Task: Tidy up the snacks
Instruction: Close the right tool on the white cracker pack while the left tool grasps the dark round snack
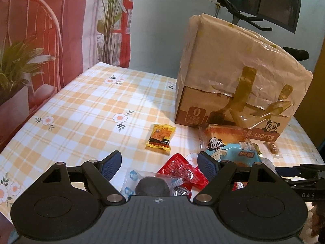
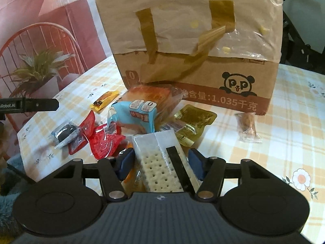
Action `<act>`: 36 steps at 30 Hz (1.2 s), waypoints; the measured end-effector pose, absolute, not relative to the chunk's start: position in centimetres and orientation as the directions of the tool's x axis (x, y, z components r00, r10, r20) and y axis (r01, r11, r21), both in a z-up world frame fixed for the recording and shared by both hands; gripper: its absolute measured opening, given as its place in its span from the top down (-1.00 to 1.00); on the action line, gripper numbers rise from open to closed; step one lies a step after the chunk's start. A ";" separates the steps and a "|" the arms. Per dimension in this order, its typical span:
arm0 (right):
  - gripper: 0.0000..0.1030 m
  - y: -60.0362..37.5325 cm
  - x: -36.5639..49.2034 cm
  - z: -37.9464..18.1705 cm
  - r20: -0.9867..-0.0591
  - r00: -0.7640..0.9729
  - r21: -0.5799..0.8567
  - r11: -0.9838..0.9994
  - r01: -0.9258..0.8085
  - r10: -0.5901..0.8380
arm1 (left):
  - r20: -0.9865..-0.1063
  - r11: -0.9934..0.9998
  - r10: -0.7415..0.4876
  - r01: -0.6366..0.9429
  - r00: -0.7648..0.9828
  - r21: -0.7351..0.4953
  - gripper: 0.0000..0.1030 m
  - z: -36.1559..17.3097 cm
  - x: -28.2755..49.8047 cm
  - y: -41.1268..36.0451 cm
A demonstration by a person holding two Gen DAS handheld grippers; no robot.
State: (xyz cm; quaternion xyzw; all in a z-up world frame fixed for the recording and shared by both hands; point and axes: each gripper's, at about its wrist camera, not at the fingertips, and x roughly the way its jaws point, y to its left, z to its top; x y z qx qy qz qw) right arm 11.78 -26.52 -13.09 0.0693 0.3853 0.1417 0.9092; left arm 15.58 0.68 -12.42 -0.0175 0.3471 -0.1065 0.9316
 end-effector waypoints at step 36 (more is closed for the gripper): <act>-0.44 -27.8 10.4 -12.8 -0.708 0.655 0.235 0.962 -0.137 0.266 | -0.663 0.977 -0.207 0.186 0.720 -0.103 -0.62 -12.9 15.9 0.5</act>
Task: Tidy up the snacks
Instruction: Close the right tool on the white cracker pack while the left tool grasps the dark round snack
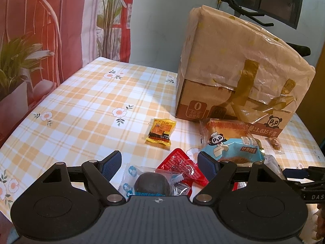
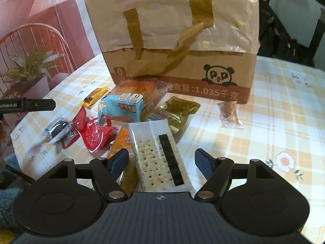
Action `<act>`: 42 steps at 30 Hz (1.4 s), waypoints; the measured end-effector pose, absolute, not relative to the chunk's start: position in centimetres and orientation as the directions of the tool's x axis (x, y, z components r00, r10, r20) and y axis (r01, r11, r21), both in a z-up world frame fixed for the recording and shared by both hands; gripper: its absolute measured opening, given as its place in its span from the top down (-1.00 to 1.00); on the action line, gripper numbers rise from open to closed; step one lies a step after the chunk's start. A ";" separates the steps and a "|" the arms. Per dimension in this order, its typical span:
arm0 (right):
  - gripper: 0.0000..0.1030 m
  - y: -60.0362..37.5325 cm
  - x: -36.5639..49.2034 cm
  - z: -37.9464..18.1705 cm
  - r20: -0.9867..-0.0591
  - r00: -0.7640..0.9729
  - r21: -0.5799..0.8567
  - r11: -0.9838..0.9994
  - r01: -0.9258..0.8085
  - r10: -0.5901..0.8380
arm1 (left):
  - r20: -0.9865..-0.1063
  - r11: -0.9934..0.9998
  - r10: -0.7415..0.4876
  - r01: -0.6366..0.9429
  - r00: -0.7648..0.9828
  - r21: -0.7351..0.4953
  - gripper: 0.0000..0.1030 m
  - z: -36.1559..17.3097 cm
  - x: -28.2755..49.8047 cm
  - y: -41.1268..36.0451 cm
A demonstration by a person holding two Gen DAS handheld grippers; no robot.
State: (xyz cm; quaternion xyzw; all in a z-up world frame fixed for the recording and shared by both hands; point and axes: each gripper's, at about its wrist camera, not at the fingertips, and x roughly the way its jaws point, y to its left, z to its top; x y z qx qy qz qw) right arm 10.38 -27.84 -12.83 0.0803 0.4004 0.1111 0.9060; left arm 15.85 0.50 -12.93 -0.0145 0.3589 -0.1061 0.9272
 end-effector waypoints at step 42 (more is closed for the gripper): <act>-0.04 -27.5 10.8 -10.9 -0.622 0.733 0.226 0.959 -0.168 0.275 | -0.737 0.987 -0.148 0.148 0.659 -0.066 -0.08 -16.8 17.0 1.8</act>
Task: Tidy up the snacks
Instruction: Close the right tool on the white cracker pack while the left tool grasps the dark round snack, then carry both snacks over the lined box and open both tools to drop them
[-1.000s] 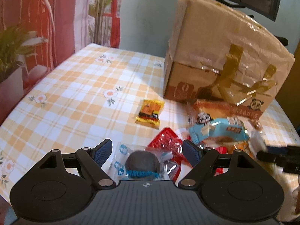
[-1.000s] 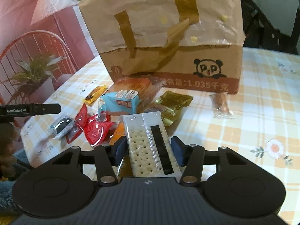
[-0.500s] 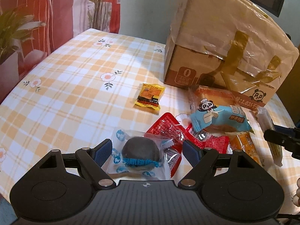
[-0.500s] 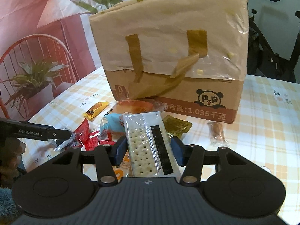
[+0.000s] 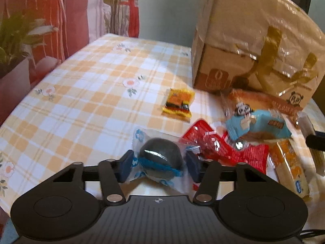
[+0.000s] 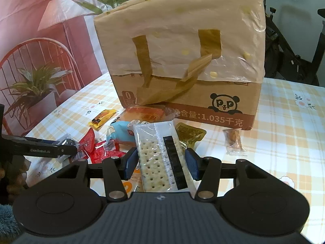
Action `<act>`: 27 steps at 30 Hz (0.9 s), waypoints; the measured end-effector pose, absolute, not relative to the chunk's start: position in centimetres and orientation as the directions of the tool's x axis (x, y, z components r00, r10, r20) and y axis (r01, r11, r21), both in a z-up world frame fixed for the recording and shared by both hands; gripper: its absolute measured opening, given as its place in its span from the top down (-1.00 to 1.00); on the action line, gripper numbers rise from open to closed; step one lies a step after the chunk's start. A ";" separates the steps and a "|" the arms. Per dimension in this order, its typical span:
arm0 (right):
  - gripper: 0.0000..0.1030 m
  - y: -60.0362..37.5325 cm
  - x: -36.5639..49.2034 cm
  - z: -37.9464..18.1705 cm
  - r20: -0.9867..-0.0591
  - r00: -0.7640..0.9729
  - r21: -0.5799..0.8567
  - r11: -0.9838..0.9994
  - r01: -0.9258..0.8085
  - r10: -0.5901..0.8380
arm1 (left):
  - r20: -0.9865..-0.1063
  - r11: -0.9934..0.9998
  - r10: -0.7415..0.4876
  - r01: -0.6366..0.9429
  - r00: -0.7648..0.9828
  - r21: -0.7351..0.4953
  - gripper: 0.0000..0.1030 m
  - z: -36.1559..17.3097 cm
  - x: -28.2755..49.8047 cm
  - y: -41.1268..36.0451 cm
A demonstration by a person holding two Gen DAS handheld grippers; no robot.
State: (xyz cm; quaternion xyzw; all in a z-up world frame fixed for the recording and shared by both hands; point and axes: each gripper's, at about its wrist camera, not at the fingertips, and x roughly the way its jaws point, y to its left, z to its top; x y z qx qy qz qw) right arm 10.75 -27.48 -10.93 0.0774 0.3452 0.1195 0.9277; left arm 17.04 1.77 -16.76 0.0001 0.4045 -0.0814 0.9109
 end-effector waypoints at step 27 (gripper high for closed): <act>-0.04 -28.1 11.6 -7.0 -0.540 0.808 0.152 0.971 -0.184 0.238 | -0.539 0.972 -0.216 0.231 0.814 -0.041 -0.07 -8.0 18.0 -0.4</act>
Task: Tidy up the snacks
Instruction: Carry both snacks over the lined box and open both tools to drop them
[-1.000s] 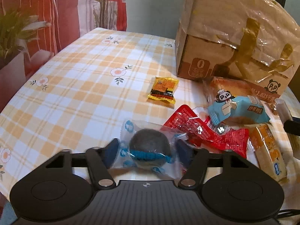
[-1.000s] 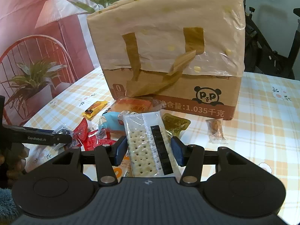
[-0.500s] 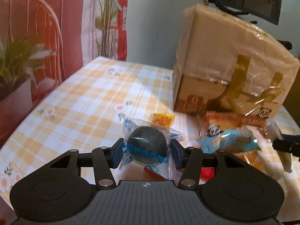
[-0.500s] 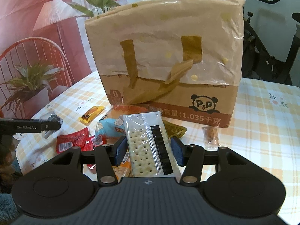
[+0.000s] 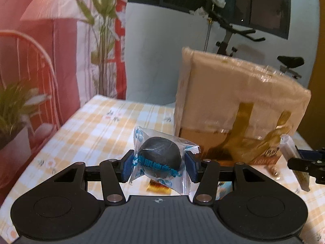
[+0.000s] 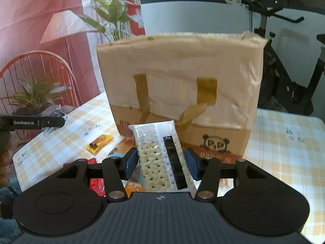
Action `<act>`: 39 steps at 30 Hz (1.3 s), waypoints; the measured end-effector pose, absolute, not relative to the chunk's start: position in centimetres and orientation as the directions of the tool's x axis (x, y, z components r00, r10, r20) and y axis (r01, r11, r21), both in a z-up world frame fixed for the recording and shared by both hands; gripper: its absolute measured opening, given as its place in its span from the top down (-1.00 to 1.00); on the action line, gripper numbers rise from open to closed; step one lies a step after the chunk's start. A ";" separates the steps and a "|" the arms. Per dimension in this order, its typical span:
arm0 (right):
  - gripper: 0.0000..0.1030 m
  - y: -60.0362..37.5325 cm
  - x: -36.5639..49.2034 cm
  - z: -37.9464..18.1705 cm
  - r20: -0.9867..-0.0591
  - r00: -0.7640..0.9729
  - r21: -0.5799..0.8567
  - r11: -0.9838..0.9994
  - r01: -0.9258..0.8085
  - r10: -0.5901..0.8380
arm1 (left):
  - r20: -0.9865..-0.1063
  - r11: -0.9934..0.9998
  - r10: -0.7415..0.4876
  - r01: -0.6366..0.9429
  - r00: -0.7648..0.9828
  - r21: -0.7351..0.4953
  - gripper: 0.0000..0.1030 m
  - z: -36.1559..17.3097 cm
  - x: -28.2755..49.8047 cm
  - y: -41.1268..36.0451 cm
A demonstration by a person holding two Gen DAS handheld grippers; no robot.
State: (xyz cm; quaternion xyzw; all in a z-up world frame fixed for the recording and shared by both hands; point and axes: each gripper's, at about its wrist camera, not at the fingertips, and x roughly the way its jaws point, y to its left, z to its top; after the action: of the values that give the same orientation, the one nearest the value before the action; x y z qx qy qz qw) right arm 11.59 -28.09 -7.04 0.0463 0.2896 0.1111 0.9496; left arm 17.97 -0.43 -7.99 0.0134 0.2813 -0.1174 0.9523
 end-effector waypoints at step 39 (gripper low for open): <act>-0.04 -31.7 20.8 5.9 -0.305 0.933 0.075 0.982 -0.174 0.189 | -0.335 0.902 -0.421 0.427 0.843 -0.058 -0.07 1.7 27.3 -10.0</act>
State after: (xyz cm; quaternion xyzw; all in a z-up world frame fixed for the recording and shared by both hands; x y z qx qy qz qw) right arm 20.78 -31.72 5.93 0.0234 0.1574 0.0923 0.9829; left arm 27.29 -9.99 1.74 0.0093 0.1724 -0.2210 0.9599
